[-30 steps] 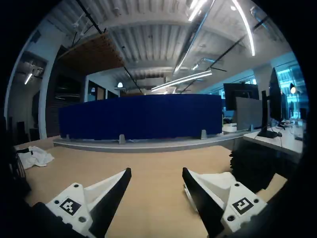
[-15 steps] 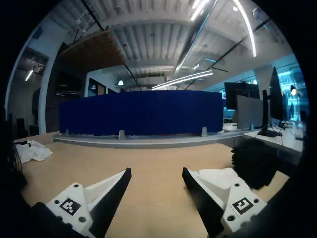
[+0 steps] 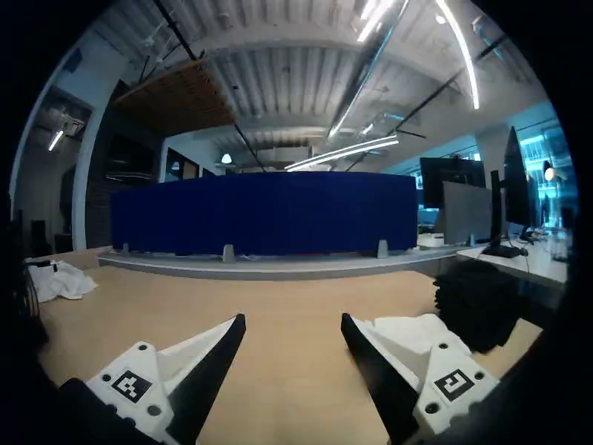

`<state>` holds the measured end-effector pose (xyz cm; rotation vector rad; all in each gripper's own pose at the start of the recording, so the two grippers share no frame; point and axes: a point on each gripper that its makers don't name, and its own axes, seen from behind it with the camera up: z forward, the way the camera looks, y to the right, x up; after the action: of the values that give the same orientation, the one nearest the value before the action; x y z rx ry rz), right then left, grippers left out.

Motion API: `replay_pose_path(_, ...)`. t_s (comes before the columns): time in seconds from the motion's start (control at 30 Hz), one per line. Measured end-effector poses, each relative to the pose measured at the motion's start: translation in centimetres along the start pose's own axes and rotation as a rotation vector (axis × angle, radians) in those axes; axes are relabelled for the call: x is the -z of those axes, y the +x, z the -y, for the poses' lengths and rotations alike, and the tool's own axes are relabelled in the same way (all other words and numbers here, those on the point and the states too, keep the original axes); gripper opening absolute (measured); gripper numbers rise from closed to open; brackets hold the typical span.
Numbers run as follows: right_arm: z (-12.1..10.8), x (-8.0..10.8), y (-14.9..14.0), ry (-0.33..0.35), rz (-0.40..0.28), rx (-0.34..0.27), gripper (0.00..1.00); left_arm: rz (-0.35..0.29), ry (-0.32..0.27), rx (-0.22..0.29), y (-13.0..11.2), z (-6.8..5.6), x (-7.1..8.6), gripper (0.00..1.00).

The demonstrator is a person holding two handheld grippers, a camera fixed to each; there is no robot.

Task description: Fold towel

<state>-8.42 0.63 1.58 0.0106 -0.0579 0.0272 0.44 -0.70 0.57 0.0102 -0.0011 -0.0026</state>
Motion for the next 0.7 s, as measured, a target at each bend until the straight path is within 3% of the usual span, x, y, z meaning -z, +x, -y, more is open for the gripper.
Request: replay_pose_path(0.7, 0.72, 0.77, 0.19, 0.012, -0.023, 0.02, 1.0, 0.0, 0.0, 0.0, -0.03, 0.01, -0.02, 0.94)
